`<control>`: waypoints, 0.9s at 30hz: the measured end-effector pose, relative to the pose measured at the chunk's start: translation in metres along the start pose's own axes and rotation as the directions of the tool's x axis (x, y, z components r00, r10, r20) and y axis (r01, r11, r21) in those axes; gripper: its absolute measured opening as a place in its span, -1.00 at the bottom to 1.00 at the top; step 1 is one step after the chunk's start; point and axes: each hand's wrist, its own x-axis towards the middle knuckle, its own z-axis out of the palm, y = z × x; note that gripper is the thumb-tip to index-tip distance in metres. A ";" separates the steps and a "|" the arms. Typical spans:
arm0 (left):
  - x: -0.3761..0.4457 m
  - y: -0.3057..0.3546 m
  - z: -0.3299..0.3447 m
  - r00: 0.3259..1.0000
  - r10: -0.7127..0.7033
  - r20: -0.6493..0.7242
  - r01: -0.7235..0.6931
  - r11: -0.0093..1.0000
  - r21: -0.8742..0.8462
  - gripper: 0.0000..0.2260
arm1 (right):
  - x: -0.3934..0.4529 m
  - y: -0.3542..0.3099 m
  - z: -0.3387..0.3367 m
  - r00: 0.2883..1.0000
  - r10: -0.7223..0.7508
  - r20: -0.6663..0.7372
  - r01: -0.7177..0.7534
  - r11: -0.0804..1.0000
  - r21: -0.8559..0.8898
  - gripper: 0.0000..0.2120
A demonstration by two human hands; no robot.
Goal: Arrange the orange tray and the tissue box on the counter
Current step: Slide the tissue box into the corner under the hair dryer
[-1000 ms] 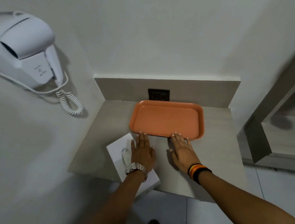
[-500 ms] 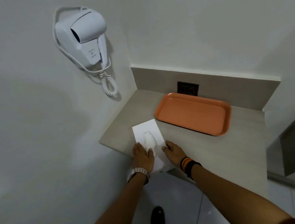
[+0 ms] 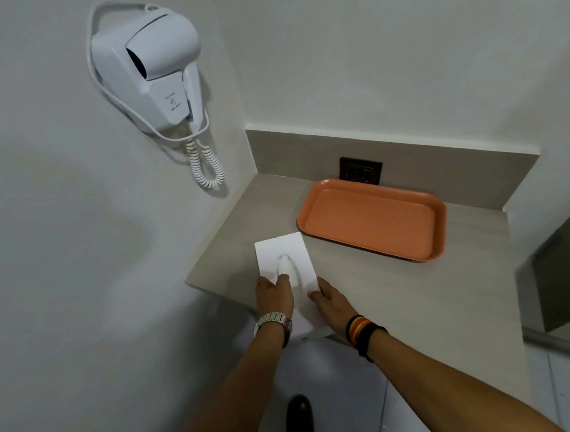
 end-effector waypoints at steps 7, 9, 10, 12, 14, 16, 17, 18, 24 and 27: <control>0.050 0.036 -0.025 0.999 0.050 -0.001 -0.050 0.999 -0.003 -0.46 | 0.036 -0.037 0.016 1.000 0.007 -0.013 -0.005 0.992 0.129 -0.55; 0.071 0.051 -0.029 0.998 0.067 0.016 -0.067 0.997 0.023 -0.48 | 0.054 -0.053 0.019 0.999 0.007 -0.035 -0.001 0.988 0.153 -0.55; 0.083 0.059 -0.030 0.997 0.074 0.027 -0.076 0.996 0.042 -0.49 | 0.065 -0.061 0.020 0.999 0.010 -0.048 -0.002 0.986 0.169 -0.55; 0.110 0.076 -0.033 0.995 0.090 0.051 -0.094 0.992 0.083 -0.49 | 0.088 -0.077 0.024 0.997 0.024 -0.075 -0.009 0.980 0.201 -0.54; 0.137 0.092 -0.035 0.991 0.110 0.078 -0.119 0.985 0.122 -0.47 | 0.110 -0.092 0.028 0.995 0.040 -0.091 -0.019 0.975 0.221 -0.53; 0.166 0.106 -0.036 0.985 0.125 0.118 -0.143 0.978 0.155 -0.45 | 0.135 -0.106 0.034 0.993 0.050 -0.103 -0.024 0.972 0.235 -0.54; 0.181 0.113 -0.036 0.982 0.133 0.135 -0.155 0.974 0.165 -0.44 | 0.148 -0.111 0.036 0.992 0.055 -0.113 -0.026 0.970 0.242 -0.54; 0.193 0.118 -0.035 0.979 0.142 0.148 -0.168 0.970 0.177 -0.44 | 0.158 -0.115 0.037 0.991 0.058 -0.122 -0.026 0.969 0.246 -0.55; 0.262 0.143 -0.032 0.950 0.205 0.237 -0.259 0.938 0.229 -0.45 | 0.217 -0.134 0.050 0.986 0.086 -0.146 -0.048 0.968 0.247 -0.49; 0.287 0.144 -0.032 0.944 0.209 0.254 -0.265 0.942 0.207 -0.50 | 0.236 -0.139 0.057 0.985 0.118 -0.128 -0.084 0.966 0.246 -0.54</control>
